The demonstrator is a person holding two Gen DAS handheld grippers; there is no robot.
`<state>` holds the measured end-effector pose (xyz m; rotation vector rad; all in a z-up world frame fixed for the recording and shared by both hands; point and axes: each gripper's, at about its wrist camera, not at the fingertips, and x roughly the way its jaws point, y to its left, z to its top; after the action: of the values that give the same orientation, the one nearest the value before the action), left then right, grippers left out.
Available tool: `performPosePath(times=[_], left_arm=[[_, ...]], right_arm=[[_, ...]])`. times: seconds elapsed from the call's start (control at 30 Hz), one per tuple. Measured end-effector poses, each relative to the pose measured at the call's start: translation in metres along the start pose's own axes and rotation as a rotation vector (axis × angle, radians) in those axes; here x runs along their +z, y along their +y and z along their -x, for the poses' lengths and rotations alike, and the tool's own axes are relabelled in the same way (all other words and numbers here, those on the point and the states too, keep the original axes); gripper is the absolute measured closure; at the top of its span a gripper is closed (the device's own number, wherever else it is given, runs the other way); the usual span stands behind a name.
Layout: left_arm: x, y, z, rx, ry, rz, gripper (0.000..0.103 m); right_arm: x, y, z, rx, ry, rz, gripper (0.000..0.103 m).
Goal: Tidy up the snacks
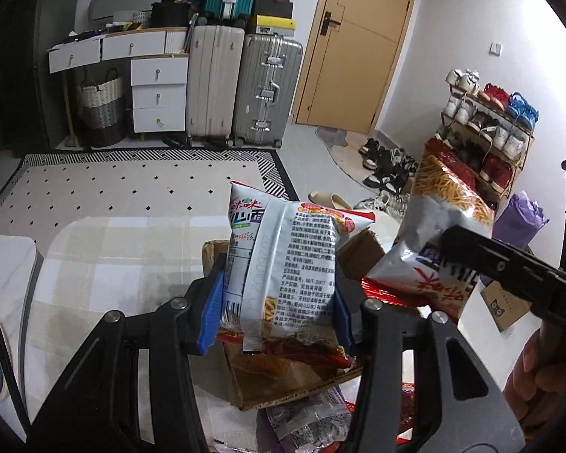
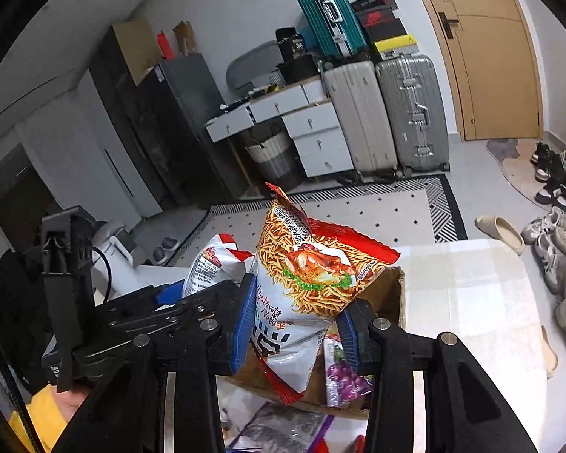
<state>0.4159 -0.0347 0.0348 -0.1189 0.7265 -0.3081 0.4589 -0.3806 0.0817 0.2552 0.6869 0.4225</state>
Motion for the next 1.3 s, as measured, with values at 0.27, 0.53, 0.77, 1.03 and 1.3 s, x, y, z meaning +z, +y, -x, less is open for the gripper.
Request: performPosePath(times=[0.27, 0.53, 0.77, 1.03, 1.3], left_arm=[[0.000, -0.007, -0.056, 0.015, 0.066, -0.015, 0.058], [-0.002, -0.009, -0.079, 0.028, 0.089, -0.035, 0.058], [-0.002, -0.013, -0.092, 0.034, 0.117, -0.049, 0.058], [-0.003, -0.020, -0.094, 0.023, 0.134, -0.057, 0.055], [0.002, -0.019, -0.083, 0.037, 0.115, -0.058, 0.052]], right_arm=[[-0.013, -0.015, -0.024, -0.031, 0.051, -0.004, 0.063], [-0.017, -0.019, -0.032, -0.038, 0.062, 0.003, 0.063], [-0.028, -0.020, -0.044, -0.064, 0.108, 0.013, 0.063], [-0.031, -0.021, -0.055, -0.079, 0.140, 0.020, 0.063], [-0.032, -0.014, -0.061, -0.095, 0.160, 0.039, 0.063]])
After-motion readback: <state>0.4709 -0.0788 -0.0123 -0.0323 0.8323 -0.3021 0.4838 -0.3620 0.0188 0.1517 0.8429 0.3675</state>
